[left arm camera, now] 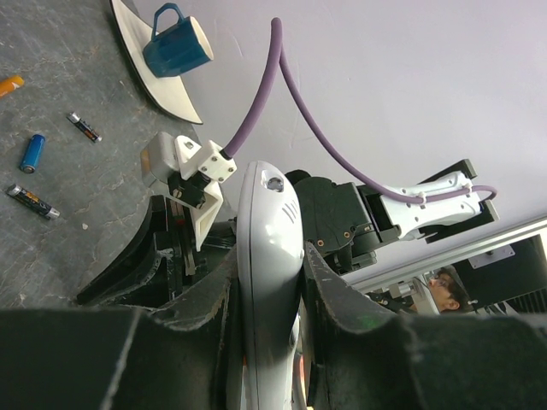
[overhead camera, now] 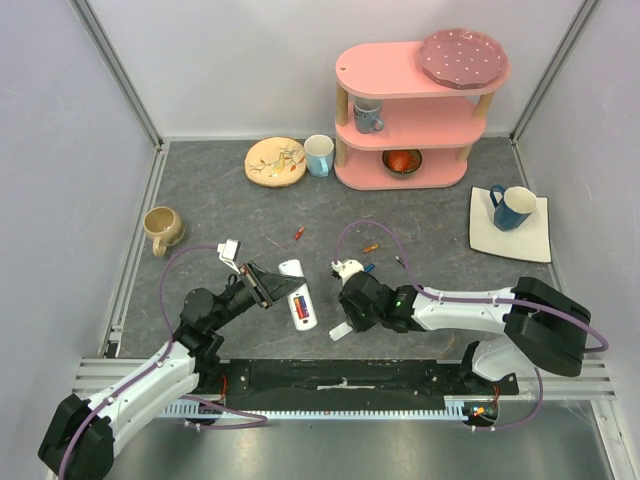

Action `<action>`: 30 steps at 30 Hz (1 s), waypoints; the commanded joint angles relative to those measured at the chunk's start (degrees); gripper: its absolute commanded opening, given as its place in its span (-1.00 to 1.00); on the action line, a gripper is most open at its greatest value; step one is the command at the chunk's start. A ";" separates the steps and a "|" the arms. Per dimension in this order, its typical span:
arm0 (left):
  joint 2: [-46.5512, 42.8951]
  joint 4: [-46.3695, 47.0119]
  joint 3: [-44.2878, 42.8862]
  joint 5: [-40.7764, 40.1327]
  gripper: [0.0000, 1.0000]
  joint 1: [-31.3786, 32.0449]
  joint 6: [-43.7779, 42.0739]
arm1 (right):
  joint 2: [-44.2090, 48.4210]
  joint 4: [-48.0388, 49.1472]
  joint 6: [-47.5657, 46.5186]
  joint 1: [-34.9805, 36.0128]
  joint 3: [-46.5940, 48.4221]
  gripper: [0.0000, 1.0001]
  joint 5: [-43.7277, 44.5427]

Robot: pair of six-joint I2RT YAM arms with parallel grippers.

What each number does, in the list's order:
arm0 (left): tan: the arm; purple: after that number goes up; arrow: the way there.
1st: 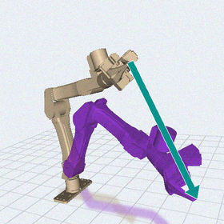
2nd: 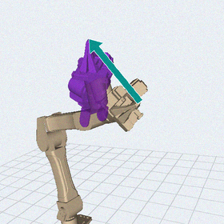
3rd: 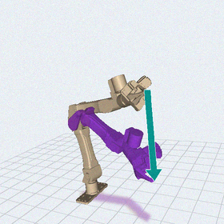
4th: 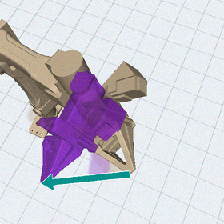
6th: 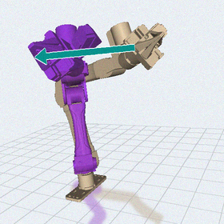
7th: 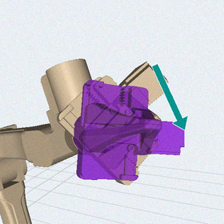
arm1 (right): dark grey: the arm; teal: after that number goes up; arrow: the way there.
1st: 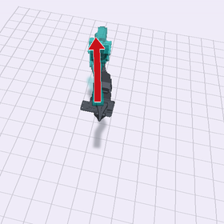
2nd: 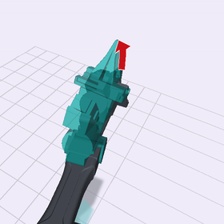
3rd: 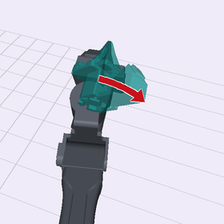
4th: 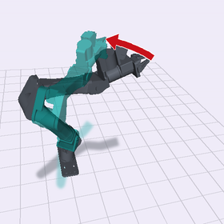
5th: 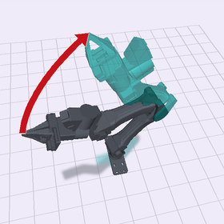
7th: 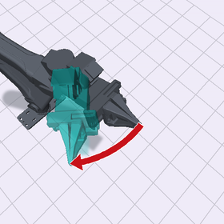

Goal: Load the batteries into the remote control
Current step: Pick up the battery cover at the center of the board.

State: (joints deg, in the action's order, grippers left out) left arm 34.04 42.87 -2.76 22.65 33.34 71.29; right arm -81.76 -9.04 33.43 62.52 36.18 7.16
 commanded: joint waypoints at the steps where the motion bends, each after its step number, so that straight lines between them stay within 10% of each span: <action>1: -0.56 1.95 2.76 0.11 -0.96 -0.21 -0.89 | -0.25 -1.15 0.49 0.32 0.99 -0.47 2.86; 11: -0.12 1.95 2.76 0.20 -0.96 -0.30 -0.97 | 3.44 -3.88 4.61 0.32 0.99 -1.00 8.04; 30: 7.53 5.99 -0.75 0.46 -0.96 -0.30 -2.56 | 19.26 -17.06 51.46 -2.49 -7.53 -1.00 31.86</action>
State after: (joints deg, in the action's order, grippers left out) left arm 40.47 43.72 -2.76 22.68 33.34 71.05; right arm -64.75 -22.13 71.48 61.23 30.87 31.16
